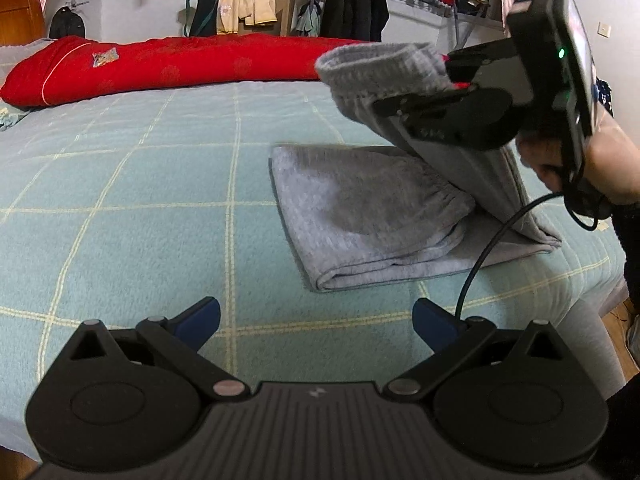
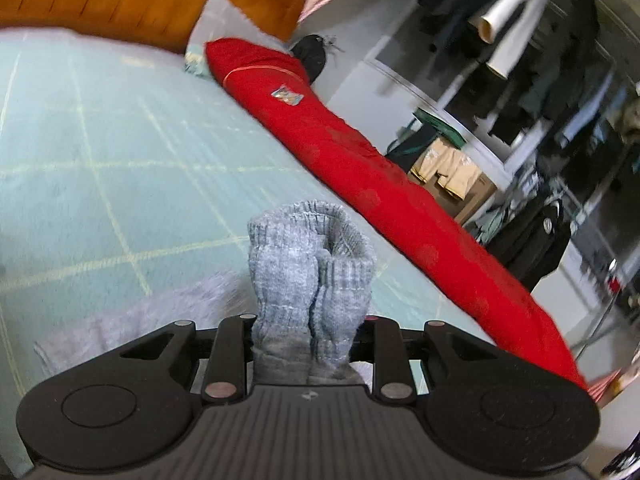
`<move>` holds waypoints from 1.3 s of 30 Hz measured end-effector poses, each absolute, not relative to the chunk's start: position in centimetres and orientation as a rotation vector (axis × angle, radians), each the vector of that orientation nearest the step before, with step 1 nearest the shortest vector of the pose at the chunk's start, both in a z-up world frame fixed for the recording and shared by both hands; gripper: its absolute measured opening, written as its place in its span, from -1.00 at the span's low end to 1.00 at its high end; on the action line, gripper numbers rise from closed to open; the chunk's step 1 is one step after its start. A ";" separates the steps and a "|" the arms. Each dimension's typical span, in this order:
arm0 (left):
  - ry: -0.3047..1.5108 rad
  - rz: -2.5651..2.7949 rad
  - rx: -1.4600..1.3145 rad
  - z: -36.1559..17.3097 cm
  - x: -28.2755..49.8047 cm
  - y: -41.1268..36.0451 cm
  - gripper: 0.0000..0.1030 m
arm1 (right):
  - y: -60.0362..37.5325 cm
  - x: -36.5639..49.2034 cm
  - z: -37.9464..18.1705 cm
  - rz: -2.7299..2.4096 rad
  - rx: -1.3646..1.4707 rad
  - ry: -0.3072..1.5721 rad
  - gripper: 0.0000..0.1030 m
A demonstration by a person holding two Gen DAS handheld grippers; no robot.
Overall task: Fold clothes
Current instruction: 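Lower the held cuffs onto the waistband and open the right gripper, then lift both open grippers away from the folded grey sweatpants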
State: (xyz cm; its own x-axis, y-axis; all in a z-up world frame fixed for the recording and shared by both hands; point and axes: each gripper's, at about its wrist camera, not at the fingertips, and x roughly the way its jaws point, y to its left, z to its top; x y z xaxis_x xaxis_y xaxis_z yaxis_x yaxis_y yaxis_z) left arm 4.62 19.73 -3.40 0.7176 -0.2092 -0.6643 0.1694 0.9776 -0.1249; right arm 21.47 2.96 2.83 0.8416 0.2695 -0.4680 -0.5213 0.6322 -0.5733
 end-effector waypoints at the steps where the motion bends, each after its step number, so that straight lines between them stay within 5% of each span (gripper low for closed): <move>1: 0.743 -0.209 -0.059 -3.5 4.6 19.7 0.97 | 3.3 21.4 2.4 0.460 -0.781 0.356 -0.42; 15: 0.760 -0.193 -0.079 -4.0 4.8 19.9 0.97 | 6.1 20.9 -1.6 0.476 -0.885 0.412 -0.37; 18: 0.765 -0.188 -0.085 -4.1 4.9 20.0 0.97 | 6.1 21.0 -1.8 0.518 -0.872 0.436 -0.19; 20: 0.766 -0.186 -0.085 -4.1 4.8 20.1 0.97 | 5.9 21.3 -1.5 0.580 -0.809 0.477 0.11; 26: 0.760 -0.180 -0.084 -3.8 4.4 20.0 0.97 | 4.6 22.1 -0.1 0.718 -0.583 0.611 0.40; 39: 0.744 -0.185 -0.117 -3.6 3.7 20.1 0.97 | -1.0 23.0 3.2 0.849 -0.301 0.688 0.36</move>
State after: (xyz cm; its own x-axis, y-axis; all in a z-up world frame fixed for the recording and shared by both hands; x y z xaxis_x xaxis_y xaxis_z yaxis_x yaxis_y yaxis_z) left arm 3.71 20.15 -3.63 0.7205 -0.2086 -0.6613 0.1261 0.9772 -0.1708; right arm 23.04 -0.98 3.17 0.4645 0.5855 -0.6643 -0.7715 0.6359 0.0210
